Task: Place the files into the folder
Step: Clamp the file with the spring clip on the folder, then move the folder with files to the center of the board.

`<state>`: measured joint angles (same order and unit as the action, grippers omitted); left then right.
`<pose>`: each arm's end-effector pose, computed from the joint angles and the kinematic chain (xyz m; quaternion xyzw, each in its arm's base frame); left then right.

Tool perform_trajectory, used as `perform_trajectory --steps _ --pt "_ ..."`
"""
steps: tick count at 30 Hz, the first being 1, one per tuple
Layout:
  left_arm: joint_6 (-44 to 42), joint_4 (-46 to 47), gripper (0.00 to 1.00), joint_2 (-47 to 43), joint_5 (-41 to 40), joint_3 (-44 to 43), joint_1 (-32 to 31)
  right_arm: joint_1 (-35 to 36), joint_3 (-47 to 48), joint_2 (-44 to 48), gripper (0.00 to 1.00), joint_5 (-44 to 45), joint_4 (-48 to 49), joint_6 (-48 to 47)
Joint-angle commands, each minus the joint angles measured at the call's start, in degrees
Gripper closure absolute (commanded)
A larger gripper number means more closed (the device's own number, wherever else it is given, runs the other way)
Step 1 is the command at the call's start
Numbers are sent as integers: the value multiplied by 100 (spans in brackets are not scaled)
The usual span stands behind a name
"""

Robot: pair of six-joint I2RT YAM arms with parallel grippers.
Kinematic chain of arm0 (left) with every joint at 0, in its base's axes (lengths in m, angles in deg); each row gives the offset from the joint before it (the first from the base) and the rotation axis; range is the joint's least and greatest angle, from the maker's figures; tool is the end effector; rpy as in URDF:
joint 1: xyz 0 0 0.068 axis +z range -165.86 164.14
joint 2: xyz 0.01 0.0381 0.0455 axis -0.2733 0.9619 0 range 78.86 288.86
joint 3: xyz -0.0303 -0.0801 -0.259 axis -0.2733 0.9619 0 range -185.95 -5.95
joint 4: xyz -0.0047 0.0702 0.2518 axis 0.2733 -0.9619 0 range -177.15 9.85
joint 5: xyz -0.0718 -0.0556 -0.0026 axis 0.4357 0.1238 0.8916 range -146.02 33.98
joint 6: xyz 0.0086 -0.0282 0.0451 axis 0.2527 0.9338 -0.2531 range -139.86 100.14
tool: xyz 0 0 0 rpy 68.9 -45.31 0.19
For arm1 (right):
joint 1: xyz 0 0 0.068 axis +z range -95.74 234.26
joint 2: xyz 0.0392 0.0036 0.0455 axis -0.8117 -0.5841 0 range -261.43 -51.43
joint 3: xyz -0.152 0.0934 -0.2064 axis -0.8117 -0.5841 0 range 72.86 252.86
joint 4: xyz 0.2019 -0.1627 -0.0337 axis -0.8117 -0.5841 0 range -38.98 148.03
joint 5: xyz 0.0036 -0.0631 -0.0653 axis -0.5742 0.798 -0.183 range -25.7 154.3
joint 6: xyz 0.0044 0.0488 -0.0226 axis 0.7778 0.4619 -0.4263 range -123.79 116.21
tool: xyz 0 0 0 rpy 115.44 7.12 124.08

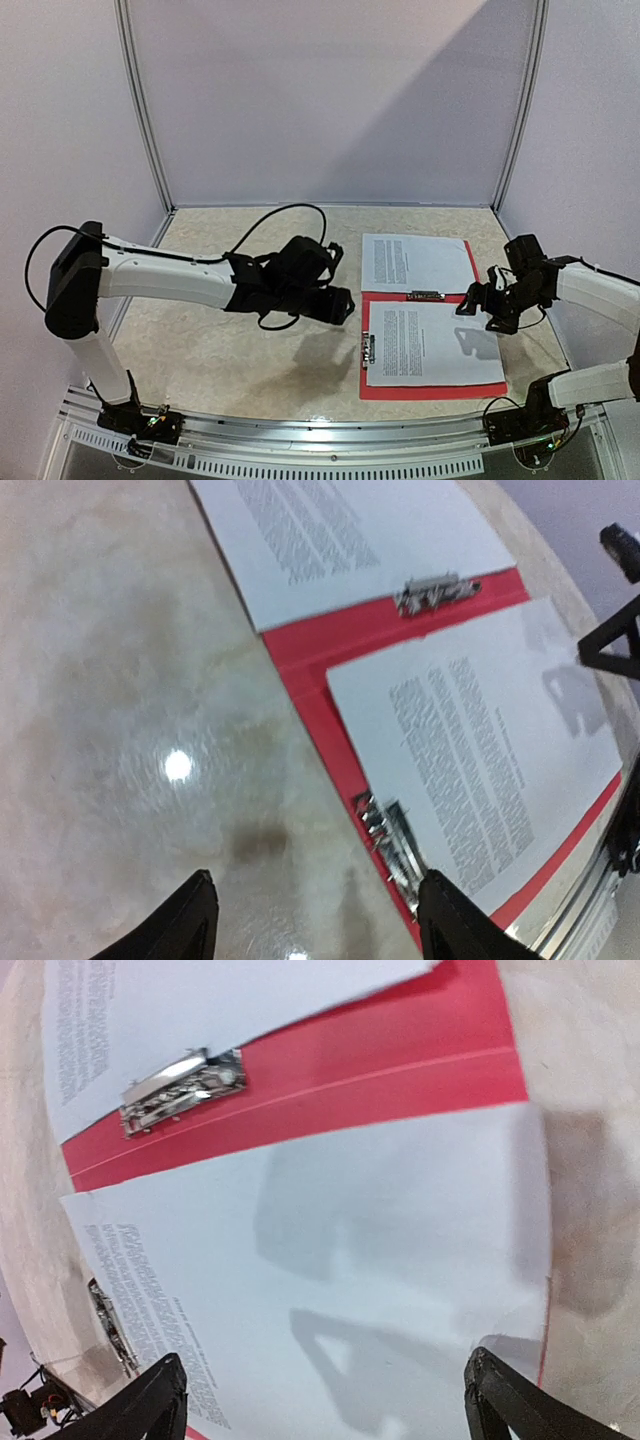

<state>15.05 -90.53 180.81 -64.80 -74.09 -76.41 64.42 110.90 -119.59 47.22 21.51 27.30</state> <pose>0.1966 -0.3368 0.2092 0.1747 0.9021 -0.2397 0.3133 0.2015 0.0467 0.1883 0.1464 0.9578 0.2067 0.1362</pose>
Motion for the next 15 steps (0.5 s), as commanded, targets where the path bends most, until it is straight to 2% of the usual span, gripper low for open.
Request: perform_trajectory --steps 1,6,12,15 --pt "-26 687 31 -203 711 902 -51 -417 -471 419 4 157 -124 11" --pt "-16 934 33 -260 978 1210 -274 -732 -753 725 4 214 -227 -206" --pt "12 757 34 -183 896 1137 -473 -942 -1063 848 4 303 -221 -340" --pt "59 662 34 -267 895 1128 -475 -939 -1330 766 3 -151 -11 -192"
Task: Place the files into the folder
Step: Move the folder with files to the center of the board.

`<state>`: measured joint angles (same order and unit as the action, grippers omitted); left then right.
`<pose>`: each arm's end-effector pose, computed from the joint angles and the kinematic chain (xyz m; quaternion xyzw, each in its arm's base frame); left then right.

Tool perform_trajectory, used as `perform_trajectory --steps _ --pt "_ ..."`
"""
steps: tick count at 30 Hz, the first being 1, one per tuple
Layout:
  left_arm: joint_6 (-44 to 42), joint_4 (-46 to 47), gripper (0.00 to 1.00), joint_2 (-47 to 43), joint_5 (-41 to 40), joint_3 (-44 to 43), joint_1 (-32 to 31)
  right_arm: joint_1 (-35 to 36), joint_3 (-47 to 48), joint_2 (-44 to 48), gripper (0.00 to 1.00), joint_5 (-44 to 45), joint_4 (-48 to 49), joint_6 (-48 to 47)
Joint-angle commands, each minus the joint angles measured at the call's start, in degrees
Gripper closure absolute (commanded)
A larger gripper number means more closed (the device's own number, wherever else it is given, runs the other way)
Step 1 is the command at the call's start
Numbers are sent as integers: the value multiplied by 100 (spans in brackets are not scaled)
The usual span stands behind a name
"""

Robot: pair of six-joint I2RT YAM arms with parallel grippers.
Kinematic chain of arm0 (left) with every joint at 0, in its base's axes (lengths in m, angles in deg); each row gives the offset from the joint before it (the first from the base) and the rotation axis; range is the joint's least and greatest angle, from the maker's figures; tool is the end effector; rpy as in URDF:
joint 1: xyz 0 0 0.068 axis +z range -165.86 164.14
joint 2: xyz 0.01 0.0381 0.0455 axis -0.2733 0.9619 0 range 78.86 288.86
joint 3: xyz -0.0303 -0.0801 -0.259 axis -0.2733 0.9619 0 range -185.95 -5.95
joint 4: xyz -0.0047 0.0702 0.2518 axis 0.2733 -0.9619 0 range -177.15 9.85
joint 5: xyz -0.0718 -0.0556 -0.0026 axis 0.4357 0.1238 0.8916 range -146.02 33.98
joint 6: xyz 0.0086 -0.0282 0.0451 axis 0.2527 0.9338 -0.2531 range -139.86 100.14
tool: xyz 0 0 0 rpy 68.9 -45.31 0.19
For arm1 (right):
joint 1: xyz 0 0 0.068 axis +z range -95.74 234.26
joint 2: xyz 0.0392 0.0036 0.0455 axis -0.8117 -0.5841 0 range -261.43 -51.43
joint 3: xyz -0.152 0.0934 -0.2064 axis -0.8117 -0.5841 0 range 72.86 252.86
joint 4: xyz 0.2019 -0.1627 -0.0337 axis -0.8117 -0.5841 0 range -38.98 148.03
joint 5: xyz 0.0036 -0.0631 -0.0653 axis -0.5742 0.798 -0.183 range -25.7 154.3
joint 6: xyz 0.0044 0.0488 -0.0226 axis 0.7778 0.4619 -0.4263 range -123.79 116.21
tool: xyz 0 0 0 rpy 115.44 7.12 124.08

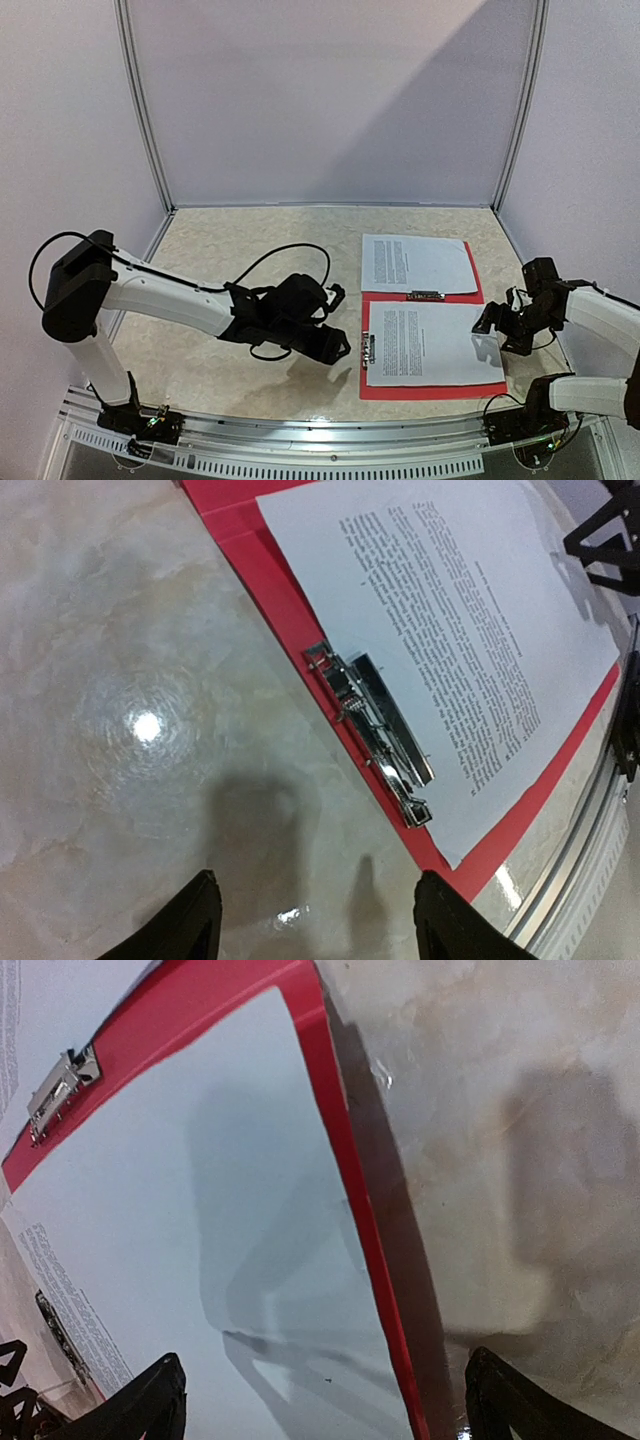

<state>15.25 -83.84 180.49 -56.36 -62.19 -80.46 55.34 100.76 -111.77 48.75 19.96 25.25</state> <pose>0.1547 -0.3249 0.1570 0.2374 0.9063 -0.2654 0.2276 0.1641 0.0126 0.1600 0.2137 0.9531 0.1724 0.1273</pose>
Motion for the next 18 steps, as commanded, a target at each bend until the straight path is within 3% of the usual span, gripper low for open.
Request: perform_trajectory --steps 1,5,8,11,14,16,18 --pt "50 -43 34 -293 -110 -62 -70 -37 -397 -36 4 -515 223 80" --pt "114 -310 34 -546 -389 -104 -70 46 -814 86 13 -1385 635 601" --pt "97 -682 34 -736 -740 -208 -58 700 -1117 563 20 -1492 1063 1176" --pt "-24 -1163 34 -886 -1205 -431 -17 2173 -1324 1090 24 -837 1707 2293" --pt "-38 -1455 33 -1092 -1492 -566 97 3758 -1271 987 24 -125 2409 3228" --pt "28 -1513 33 -1279 -1574 -553 210 4669 -977 523 23 122 2824 3554" --pt "214 -1568 32 -1488 -1637 -466 381 5253 -335 -541 19 75 2954 3513"
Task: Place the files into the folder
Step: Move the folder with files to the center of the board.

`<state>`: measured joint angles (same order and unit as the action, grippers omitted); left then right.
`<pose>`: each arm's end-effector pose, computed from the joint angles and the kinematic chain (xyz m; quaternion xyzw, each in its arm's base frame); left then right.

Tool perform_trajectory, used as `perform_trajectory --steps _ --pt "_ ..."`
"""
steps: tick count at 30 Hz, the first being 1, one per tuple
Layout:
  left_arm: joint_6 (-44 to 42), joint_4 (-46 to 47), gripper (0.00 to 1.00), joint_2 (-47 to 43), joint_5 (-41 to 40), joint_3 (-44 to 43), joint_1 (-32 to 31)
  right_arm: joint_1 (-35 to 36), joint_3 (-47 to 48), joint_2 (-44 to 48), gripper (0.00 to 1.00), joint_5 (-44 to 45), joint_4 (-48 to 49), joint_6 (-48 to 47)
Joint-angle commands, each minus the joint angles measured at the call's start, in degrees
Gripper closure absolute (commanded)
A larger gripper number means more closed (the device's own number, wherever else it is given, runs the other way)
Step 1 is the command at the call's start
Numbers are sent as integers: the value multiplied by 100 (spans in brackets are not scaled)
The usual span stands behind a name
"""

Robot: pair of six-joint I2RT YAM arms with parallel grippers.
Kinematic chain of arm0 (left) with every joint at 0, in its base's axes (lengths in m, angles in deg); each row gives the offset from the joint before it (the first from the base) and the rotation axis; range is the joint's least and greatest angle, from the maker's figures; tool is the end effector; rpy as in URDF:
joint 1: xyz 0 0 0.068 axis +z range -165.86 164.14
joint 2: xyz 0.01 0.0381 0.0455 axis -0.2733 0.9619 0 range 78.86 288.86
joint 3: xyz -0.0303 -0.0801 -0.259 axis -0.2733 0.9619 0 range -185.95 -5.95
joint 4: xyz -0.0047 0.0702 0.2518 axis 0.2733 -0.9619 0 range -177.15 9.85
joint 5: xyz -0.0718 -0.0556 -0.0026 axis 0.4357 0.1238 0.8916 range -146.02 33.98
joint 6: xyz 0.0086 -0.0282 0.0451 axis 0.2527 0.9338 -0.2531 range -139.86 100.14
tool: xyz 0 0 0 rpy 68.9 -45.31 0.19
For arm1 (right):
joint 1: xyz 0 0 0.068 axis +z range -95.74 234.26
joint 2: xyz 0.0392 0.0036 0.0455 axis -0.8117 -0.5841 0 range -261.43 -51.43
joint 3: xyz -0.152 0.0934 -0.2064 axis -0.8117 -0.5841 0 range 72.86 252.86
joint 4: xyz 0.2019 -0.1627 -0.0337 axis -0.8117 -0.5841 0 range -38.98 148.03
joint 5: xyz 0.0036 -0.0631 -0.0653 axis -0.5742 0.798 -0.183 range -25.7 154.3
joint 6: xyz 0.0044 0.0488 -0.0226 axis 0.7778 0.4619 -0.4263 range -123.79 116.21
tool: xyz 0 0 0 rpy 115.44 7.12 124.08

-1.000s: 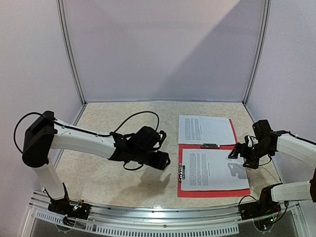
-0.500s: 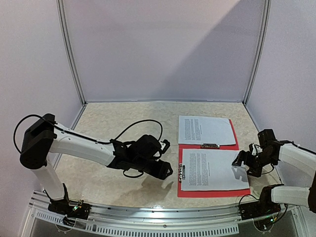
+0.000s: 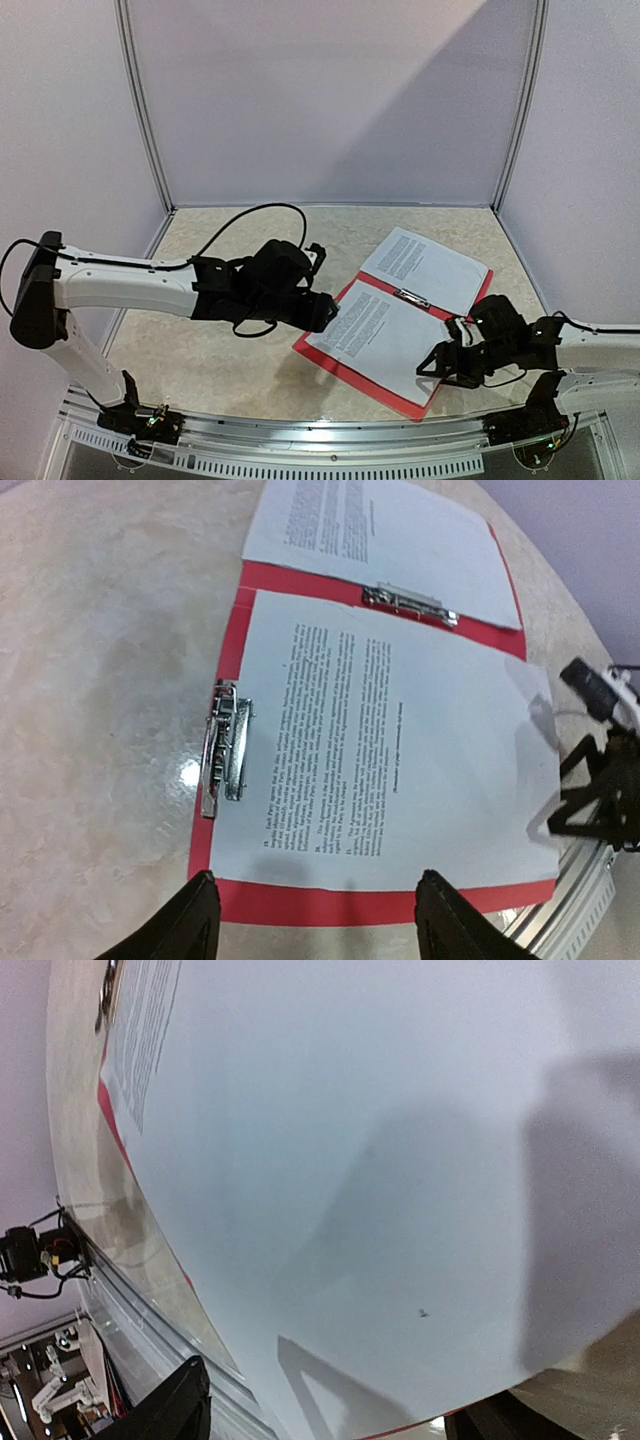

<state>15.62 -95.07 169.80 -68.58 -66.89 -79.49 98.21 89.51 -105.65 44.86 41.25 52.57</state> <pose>0.1596 -0.3043 0.2302 0.1825 0.9007 -0.2244 0.3242 0.1062 0.1189 0.1384 0.0501 0.9384 0.3347 0.0699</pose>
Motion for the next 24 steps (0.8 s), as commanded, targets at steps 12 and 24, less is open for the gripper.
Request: perform_trajectory --steps 12,24 --pt "1121 -101 18 -1256 360 1297 905 1615 3468 -3320 9 273 -1085 -697" --pt "3102 2501 15 -1581 1543 3403 837 -1161 3567 -2148 6 1046 -1908 -2194"
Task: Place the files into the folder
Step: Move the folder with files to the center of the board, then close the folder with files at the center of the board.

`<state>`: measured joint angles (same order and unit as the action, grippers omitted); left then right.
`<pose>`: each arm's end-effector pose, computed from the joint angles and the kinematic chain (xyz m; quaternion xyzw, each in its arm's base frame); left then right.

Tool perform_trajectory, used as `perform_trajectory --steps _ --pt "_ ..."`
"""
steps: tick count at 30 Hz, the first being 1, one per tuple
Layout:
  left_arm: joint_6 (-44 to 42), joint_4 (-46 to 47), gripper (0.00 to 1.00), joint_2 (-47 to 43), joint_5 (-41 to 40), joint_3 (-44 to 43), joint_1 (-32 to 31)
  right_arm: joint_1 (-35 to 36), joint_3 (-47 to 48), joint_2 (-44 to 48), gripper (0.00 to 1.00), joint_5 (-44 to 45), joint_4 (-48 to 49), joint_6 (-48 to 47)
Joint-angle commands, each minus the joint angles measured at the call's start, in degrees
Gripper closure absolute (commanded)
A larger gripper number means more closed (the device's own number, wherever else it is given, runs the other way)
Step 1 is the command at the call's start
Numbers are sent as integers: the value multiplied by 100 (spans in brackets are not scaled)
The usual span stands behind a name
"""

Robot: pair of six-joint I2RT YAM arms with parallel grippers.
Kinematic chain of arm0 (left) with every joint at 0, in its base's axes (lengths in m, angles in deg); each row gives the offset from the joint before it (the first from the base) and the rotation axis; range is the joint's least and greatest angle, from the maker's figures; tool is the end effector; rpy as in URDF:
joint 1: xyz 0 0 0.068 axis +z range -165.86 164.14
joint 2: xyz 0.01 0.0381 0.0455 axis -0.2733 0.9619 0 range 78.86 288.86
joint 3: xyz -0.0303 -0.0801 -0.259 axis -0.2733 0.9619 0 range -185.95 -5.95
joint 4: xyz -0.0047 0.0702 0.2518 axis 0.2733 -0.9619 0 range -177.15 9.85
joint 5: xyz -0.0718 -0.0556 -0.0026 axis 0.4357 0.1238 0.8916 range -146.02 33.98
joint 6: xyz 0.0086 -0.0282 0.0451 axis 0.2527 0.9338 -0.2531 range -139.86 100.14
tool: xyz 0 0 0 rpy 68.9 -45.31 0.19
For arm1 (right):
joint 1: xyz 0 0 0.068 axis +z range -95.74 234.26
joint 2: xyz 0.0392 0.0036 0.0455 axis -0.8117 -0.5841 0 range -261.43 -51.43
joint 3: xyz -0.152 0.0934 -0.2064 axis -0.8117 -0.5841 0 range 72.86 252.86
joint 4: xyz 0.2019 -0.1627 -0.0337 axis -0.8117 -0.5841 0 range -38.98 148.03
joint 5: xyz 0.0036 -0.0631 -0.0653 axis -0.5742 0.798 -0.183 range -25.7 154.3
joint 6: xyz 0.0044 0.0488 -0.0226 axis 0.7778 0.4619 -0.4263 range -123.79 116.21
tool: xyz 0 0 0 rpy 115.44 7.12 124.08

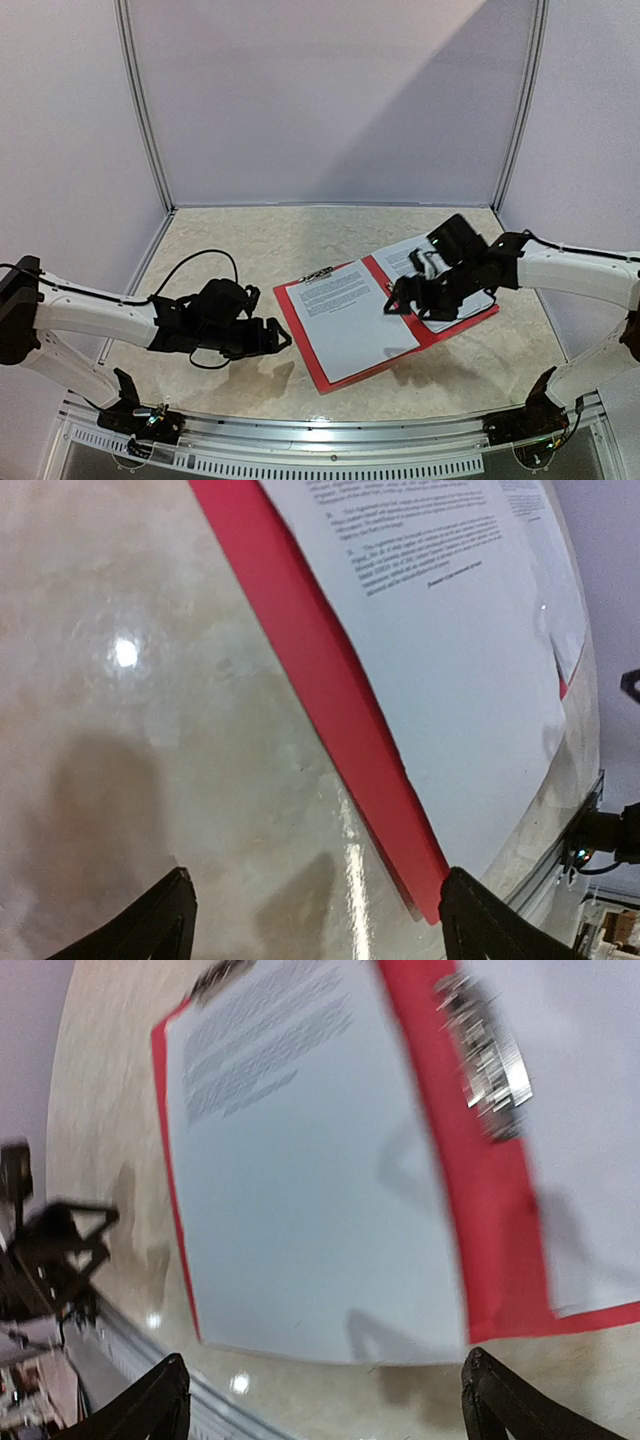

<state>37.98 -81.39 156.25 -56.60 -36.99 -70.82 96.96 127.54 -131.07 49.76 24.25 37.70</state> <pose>0.1433 -0.2034 0.1544 -0.0253 0.9319 -0.2987 0.2042 0.1969 0.1938 0.2314 -0.0441 0.9549 0.2697 0.1166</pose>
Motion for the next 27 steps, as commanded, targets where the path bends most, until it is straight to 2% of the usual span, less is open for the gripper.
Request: perform_trajectory --steps 1,9,18,24,27 --pt "951 1162 14 -238 365 486 -51 -1288 -321 439 6 655 -140 -843" --pt "1642 1736 14 -40 553 834 -251 -2723 -381 147 3 1309 520 -1087" --pt "2008 2723 13 676 879 1027 -254 -3863 -209 -663 2 1259 1015 -1306" --pt "2236 3517 13 1428 1220 857 -254 -4118 -173 -1317 2 1189 1219 -1388" --pt "2574 3691 14 1849 1575 752 -261 -4124 -195 -1612 2 788 1313 -1391"
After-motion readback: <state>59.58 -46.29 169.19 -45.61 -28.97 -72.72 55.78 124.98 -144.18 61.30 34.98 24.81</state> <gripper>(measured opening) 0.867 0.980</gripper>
